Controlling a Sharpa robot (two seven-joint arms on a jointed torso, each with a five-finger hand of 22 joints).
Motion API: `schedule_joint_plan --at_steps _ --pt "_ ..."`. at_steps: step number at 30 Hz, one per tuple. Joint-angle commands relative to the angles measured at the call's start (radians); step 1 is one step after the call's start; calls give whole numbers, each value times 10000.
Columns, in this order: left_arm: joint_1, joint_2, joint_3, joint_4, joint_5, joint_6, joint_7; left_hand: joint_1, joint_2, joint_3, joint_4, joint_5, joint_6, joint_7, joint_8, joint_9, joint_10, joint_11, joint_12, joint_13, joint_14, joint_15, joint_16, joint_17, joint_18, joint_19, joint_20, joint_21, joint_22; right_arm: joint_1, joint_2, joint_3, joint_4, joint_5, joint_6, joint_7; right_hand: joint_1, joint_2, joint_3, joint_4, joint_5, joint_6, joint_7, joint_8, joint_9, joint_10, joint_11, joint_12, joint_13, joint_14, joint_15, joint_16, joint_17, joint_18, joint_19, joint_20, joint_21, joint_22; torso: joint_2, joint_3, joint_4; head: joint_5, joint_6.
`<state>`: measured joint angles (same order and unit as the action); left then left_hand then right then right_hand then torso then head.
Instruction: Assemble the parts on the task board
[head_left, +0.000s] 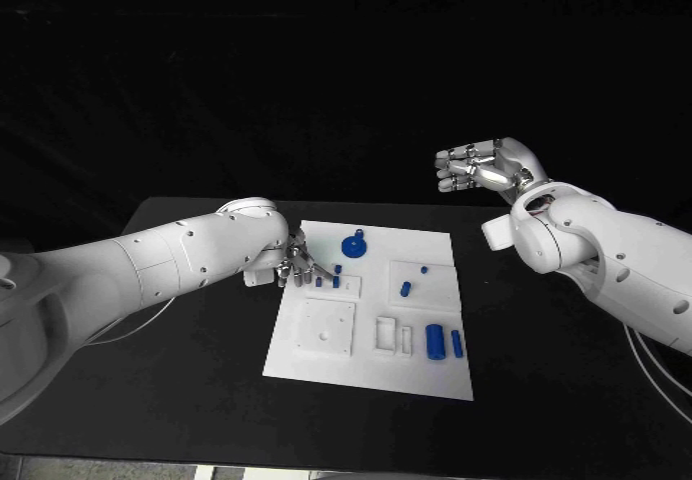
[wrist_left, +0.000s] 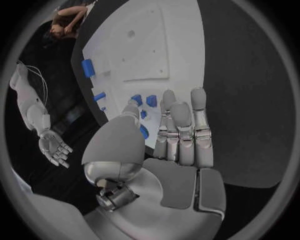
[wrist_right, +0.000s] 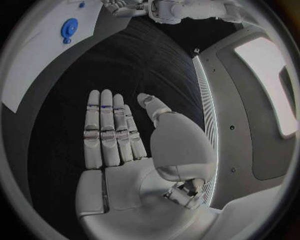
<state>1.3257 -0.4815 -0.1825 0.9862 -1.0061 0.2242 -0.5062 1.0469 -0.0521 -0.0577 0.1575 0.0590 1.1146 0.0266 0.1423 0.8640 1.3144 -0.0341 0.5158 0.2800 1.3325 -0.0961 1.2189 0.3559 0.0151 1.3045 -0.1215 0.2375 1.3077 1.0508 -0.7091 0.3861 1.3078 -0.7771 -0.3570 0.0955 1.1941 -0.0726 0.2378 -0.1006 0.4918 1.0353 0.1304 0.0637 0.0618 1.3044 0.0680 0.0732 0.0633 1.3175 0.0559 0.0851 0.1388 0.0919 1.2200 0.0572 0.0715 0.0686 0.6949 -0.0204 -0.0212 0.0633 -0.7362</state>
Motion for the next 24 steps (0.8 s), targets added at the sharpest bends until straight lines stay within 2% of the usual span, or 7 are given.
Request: schedule_joint_plan --at_steps 1,6,10,13,15,18,24 --pt "7 -54 91 77 567 -200 34 -78 -89 80 63 -25 -70 -23 64 -24 -57 -3 52 -12 -57 -2 -9 -15 28 6 61 -55 168 -13 2 6 4 -66 140 61 -3 -21 30 4 56 -23 48 -15 9 -84 18 -40 -16 -70 -5 -53 -14 30 -62 -11 19 -11 -6 2 8 -12 -1" --pt "12 -158 271 162 940 -410 106 -65 -224 185 267 -40 -84 -22 98 -65 -59 -4 67 -37 -54 -4 5 -37 24 8 57 -60 172 -19 1 6 0 -64 142 62 -3 -21 30 4 56 -23 48 -15 9 -84 18 -40 -16 -70 -5 -53 -14 30 -62 -11 19 -11 -6 0 10 -10 5" --pt "25 -226 348 219 1251 -512 154 -79 56 58 138 -32 -90 -25 117 -84 -54 -7 79 -48 -46 -7 3 -52 27 11 56 -71 163 -23 1 6 -3 -63 142 64 -3 -21 30 4 56 -23 48 -15 9 -84 18 -40 -16 -70 -5 -53 -14 30 -62 -11 19 -11 -8 4 3 -3 5" --pt "33 -273 380 268 1379 -494 165 -43 516 -210 -307 37 -104 -17 103 -140 -62 -5 90 -55 -50 -5 14 -58 27 12 59 -74 167 -26 -2 6 -9 -61 147 63 -3 -21 30 4 56 -23 48 -15 9 -84 18 -40 -16 -70 -5 -53 -14 30 -62 -11 19 -11 -7 2 4 -3 10" --pt "36 -298 388 295 1412 -462 150 49 780 -324 -548 388 -91 13 -51 -464 -70 8 86 -61 -57 5 14 -62 30 0 67 -83 165 -28 -6 6 -11 -60 148 61 -9 -17 17 10 63 -25 48 -15 9 -84 18 -39 -16 -70 -5 -51 -14 30 -64 -11 20 -11 -7 2 7 1 6" --pt "38 -322 392 315 1326 -422 130 119 997 -554 -834 501 -56 27 -113 -809 -92 23 66 -78 -75 21 12 -71 33 -12 77 -89 170 -30 -12 6 -13 -59 148 59 -15 -14 5 15 68 -26 48 -15 9 -84 18 -38 -15 -69 -5 -49 -14 31 -65 -10 20 -11 -8 2 21 2 8" --pt "39 -325 392 310 774 -299 102 234 1181 -665 -1076 632 -93 73 -141 -1153 -123 42 9 -122 -108 44 -8 -83 42 -31 99 -113 164 -32 -19 6 -3 -58 145 57 -15 -14 5 15 68 -26 48 -15 9 -84 18 -38 -15 -69 -5 -49 -14 31 -65 -10 20 -11 -6 -2 8 31 20"
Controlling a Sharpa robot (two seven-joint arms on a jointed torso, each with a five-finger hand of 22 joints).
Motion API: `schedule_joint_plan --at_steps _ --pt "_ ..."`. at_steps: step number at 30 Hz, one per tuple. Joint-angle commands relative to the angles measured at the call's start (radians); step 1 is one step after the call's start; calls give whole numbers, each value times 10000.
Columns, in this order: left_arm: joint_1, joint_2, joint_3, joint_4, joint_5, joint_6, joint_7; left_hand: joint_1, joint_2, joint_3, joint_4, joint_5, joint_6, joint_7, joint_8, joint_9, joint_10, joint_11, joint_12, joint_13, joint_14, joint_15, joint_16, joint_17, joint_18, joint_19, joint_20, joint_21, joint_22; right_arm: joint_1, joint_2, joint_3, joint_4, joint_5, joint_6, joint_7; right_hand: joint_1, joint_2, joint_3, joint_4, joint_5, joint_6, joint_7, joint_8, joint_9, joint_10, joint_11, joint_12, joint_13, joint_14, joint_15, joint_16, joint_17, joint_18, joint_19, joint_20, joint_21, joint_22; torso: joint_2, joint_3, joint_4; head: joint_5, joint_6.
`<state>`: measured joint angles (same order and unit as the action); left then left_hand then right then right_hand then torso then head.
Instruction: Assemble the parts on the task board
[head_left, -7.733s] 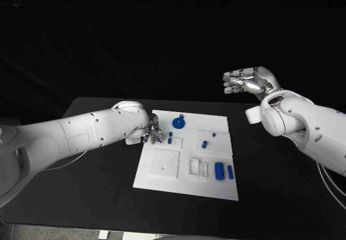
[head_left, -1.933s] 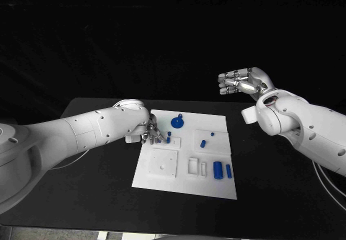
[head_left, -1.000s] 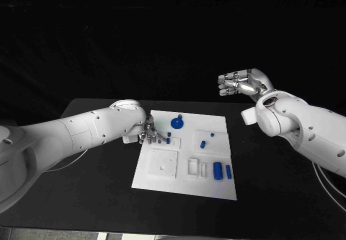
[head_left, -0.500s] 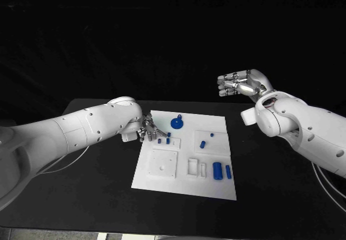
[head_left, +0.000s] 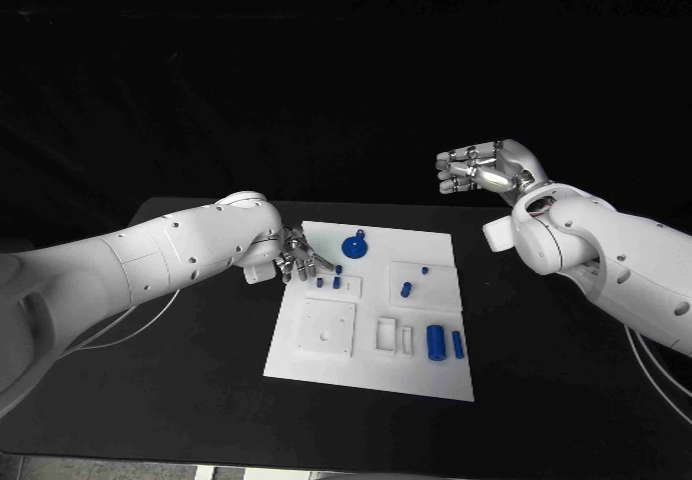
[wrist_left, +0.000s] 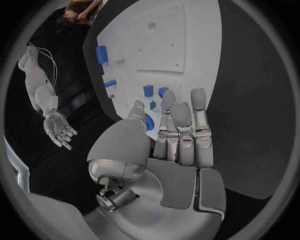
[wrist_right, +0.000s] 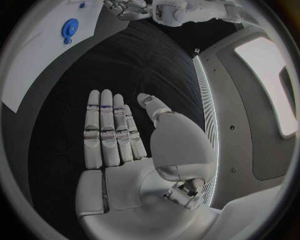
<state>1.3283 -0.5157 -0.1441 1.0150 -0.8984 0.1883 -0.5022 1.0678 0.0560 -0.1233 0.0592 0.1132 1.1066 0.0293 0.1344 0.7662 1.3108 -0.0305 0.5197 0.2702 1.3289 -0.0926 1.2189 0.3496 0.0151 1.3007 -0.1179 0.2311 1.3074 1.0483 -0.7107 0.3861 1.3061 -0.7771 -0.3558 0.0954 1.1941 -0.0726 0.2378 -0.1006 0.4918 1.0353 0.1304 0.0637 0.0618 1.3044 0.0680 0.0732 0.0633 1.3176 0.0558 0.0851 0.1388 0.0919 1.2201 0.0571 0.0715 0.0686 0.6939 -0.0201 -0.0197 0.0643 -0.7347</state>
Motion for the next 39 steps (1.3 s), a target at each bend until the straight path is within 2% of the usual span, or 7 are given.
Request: schedule_joint_plan --at_steps 1,4,6,11,17,31,39 --pt "12 23 8 22 -375 81 59 57 130 -33 -161 159 4 46 -91 -361 -87 19 -53 -41 -79 7 -10 -18 49 13 68 -51 171 -7 -2 6 13 -58 133 59 -15 -14 5 14 68 -26 49 -15 9 -84 18 -38 -15 -70 -4 -49 -15 31 -65 -10 20 -11 4 -7 -6 24 5" --pt "9 39 3 42 -631 158 44 295 211 27 -353 863 -13 47 -119 -518 -93 13 -73 -55 -80 3 -8 -15 49 3 66 -63 167 -8 3 6 10 -58 137 59 -15 -14 5 14 68 -26 49 -15 9 -84 18 -38 -15 -70 -4 -49 -15 31 -65 -10 20 -11 5 -12 -16 34 8" --pt "7 41 0 73 -772 209 28 436 277 18 -473 1098 -10 45 -159 -679 -88 12 -82 -63 -82 0 -10 -14 44 -1 64 -71 167 -9 6 6 7 -58 141 58 -15 -14 5 14 68 -26 49 -15 9 -84 18 -38 -15 -70 -4 -49 -15 31 -65 -10 20 -11 5 -11 -21 40 12" --pt "3 39 -6 138 -969 291 -34 403 317 -138 -491 1065 13 54 -137 -929 -82 11 -95 -76 -76 6 -4 -7 43 10 64 -84 168 -14 7 6 5 -58 141 60 -15 -14 5 14 68 -26 49 -15 9 -84 18 -38 -15 -70 -4 -49 -15 31 -65 -10 20 -11 5 -9 -12 36 11" --pt "-17 92 -26 141 -1080 365 -100 242 203 -250 -343 746 9 77 -106 -1003 -78 26 -86 -71 -79 13 -2 -5 50 15 71 -90 168 -18 13 6 9 -58 140 62 -15 -14 5 14 68 -26 49 -15 9 -84 18 -38 -15 -70 -4 -49 -15 31 -65 -10 20 -11 11 -7 -24 47 11" --pt "-179 212 -70 9 -1190 460 -122 263 205 -209 -262 752 -6 75 -61 -1049 -82 24 -76 -65 -81 14 5 -2 55 21 74 -94 169 -25 19 6 6 -59 147 65 -15 -14 5 14 68 -26 49 -15 9 -84 18 -38 -15 -70 -4 -49 -15 31 -65 -10 20 -11 7 2 -16 39 2" --pt "-260 292 -96 -44 -1122 526 -100 345 296 -140 -289 828 -18 68 -39 -1069 -91 21 -74 -64 -87 13 4 -2 55 20 73 -99 168 -28 26 6 4 -59 153 70 -15 -14 5 14 68 -26 49 -15 9 -84 18 -38 -15 -70 -4 -49 -15 31 -65 -10 20 -11 9 -6 -24 41 6"
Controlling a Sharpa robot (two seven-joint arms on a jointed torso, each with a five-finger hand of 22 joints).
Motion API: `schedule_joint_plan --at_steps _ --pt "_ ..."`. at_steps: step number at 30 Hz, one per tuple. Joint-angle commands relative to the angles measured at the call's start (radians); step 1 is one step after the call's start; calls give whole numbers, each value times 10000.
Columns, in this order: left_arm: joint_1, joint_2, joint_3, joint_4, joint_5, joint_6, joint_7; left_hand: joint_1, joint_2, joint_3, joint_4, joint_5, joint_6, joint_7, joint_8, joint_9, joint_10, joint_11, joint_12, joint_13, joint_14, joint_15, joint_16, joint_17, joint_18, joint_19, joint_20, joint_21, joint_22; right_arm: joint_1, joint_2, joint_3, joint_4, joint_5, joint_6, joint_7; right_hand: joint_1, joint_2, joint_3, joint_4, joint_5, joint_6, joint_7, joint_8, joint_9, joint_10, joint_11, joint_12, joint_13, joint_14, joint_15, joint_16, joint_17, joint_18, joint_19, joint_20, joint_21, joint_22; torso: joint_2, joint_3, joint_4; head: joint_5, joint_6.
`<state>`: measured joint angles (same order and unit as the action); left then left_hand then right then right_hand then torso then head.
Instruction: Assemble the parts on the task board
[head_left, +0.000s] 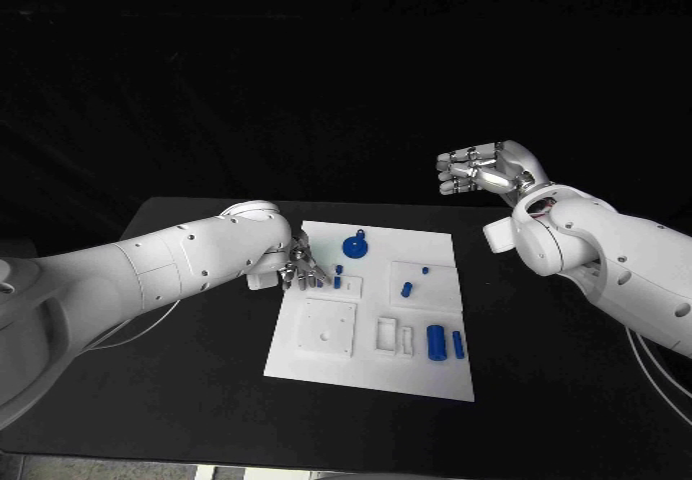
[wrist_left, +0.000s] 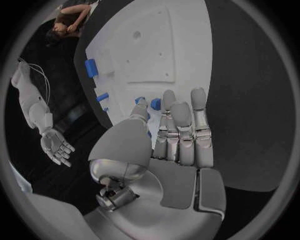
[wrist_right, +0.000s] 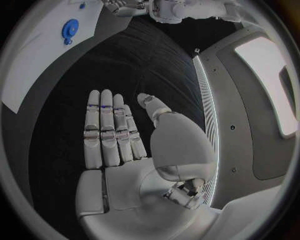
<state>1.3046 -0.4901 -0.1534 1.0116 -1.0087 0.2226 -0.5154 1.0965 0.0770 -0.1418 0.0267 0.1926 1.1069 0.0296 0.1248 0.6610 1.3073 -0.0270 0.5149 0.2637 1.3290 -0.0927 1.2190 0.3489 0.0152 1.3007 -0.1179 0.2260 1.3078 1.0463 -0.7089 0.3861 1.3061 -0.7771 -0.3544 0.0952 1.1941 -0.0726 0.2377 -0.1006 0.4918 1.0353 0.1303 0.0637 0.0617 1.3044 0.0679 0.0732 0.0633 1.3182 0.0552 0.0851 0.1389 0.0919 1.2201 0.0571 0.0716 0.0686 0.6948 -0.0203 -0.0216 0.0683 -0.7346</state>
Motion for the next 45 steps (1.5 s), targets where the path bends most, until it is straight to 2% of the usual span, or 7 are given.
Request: schedule_joint_plan --at_steps 1,27,31,35,37,41,45 --pt "-27 39 -5 -16 -17 179 33 59 88 47 36 35 -21 65 57 -17 -56 -14 -27 1 -88 13 4 5 54 20 73 -48 164 -8 8 6 4 -59 139 72 -15 -14 5 15 68 -26 49 -15 9 -84 18 -38 -15 -76 2 -49 -15 30 -66 -10 20 -11 0 -4 -5 2 5" --pt "-110 210 -79 -192 61 -44 139 727 876 398 -426 49 -163 36 106 -46 -73 -31 -48 -18 -85 -1 -12 -6 44 27 60 -76 159 -13 -12 6 29 -50 190 66 -15 -14 5 15 68 -26 49 -15 9 -84 18 -38 -15 -76 2 -49 -15 30 -66 -10 20 -11 5 5 -5 -42 -28" --pt "-116 202 -104 -175 61 -85 211 973 1049 518 -682 262 -208 31 81 -98 -80 -31 -72 -35 -96 -1 -18 -8 40 20 60 -85 164 -14 -15 6 31 -49 206 63 -29 -13 11 11 89 -25 47 -14 10 -89 19 -40 -16 -79 1 -48 -17 31 -70 -5 19 -11 2 2 -1 -55 -48" --pt "-118 135 -113 -107 116 -229 310 1465 1207 886 -1243 1868 -310 42 55 -136 -71 -23 -176 -109 -89 -5 -21 -8 47 24 45 -76 175 -22 -13 6 23 -47 218 63 -29 -13 11 11 89 -25 47 -14 10 -89 19 -40 -16 -79 1 -48 -17 31 -70 -5 19 -11 -1 4 -1 -60 -53" --pt "-118 92 -114 -68 147 -332 360 1519 1261 1079 -1500 2263 -361 83 83 -107 -40 -14 -255 -169 -77 1 -12 0 63 22 49 -58 183 -28 -16 6 20 -45 222 64 -29 -13 11 11 89 -25 47 -14 10 -89 19 -40 -16 -79 1 -48 -17 31 -70 -5 19 -11 -3 5 1 -66 -57" --pt "-118 19 -115 7 204 -513 451 1480 1375 1525 -1995 2917 -386 155 143 -64 50 -7 -366 -258 -50 -1 -2 17 105 16 47 0 199 -37 -19 6 18 -39 228 67 -56 -16 -7 30 103 -24 48 -14 10 -86 21 -38 -15 -79 4 -48 -17 30 -68 -4 20 -11 -7 10 10 -75 -61" --pt "-117 -41 -113 101 231 -636 501 898 1474 2055 -2634 2996 -347 157 199 -69 162 -14 -467 -325 -22 -2 -15 57 140 -36 53 151 195 -44 -21 6 17 -34 239 66 -56 -16 -7 30 103 -24 48 -14 10 -86 21 -38 -15 -79 4 -48 -17 30 -68 -4 20 -11 -6 8 4 -78 -65"
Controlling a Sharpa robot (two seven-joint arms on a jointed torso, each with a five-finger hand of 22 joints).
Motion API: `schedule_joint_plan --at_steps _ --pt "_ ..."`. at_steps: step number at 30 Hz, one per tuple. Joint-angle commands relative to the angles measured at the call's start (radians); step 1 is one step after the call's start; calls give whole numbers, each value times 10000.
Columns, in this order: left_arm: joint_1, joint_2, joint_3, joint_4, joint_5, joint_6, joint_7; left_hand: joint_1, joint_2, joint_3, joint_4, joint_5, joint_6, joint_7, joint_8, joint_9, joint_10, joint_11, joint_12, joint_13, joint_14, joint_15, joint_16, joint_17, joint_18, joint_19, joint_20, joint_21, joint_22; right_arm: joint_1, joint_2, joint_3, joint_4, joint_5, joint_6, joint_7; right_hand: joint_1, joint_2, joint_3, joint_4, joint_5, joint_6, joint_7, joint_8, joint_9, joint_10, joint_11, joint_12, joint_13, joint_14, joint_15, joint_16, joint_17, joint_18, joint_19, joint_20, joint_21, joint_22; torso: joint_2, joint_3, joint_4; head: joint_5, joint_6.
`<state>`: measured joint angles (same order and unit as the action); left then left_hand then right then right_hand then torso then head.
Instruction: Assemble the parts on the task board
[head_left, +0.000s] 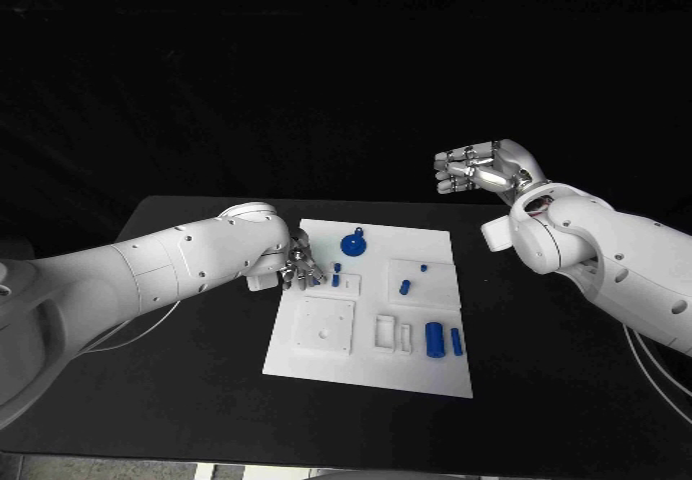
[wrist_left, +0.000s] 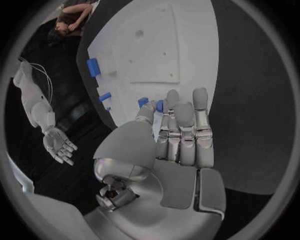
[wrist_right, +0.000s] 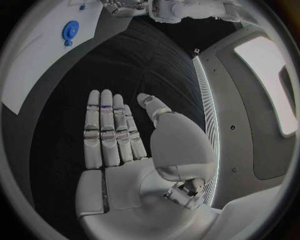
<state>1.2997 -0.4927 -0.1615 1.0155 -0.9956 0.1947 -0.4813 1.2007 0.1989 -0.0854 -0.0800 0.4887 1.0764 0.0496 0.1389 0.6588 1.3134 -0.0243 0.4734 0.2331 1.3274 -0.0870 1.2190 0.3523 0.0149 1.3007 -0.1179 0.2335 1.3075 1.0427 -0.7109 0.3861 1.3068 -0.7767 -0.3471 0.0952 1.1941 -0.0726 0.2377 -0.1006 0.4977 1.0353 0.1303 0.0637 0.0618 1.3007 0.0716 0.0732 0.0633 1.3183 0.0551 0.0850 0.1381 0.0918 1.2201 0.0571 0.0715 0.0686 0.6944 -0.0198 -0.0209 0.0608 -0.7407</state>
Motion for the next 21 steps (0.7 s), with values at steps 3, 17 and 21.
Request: schedule_joint_plan --at_steps 3,17,21 --pt "-66 -64 -29 164 112 -407 164 -206 308 1539 -1715 72 -19 -44 90 -27 123 -43 -69 -21 6 -64 -17 42 148 -55 48 125 197 -12 -4 6 4 -35 174 62 -67 -21 -24 40 55 -29 48 -16 9 -51 -16 -39 -16 -80 5 -48 -9 30 -67 -4 21 -11 -5 4 -4 3 4" --pt "-6 -379 14 761 158 -723 376 -255 344 1674 -2005 223 90 -63 137 2 221 -72 -99 -21 72 -88 2 111 160 -83 22 295 201 -22 17 4 -60 -38 363 -12 -23 -30 -24 13 135 -52 59 -16 8 -81 -3 -45 -16 -103 19 -58 -13 25 -91 -2 11 -13 -5 -4 3 47 76" --pt "64 -508 40 1002 177 -832 457 -232 328 1698 -2017 224 133 -72 134 -13 259 -82 -106 -24 91 -97 12 125 161 -85 14 314 194 -23 28 3 -80 -45 413 -28 -16 -36 -17 3 159 -51 58 -15 9 -85 -3 -43 -16 -105 18 -58 -13 26 -91 -3 14 -12 -7 -11 11 50 88"
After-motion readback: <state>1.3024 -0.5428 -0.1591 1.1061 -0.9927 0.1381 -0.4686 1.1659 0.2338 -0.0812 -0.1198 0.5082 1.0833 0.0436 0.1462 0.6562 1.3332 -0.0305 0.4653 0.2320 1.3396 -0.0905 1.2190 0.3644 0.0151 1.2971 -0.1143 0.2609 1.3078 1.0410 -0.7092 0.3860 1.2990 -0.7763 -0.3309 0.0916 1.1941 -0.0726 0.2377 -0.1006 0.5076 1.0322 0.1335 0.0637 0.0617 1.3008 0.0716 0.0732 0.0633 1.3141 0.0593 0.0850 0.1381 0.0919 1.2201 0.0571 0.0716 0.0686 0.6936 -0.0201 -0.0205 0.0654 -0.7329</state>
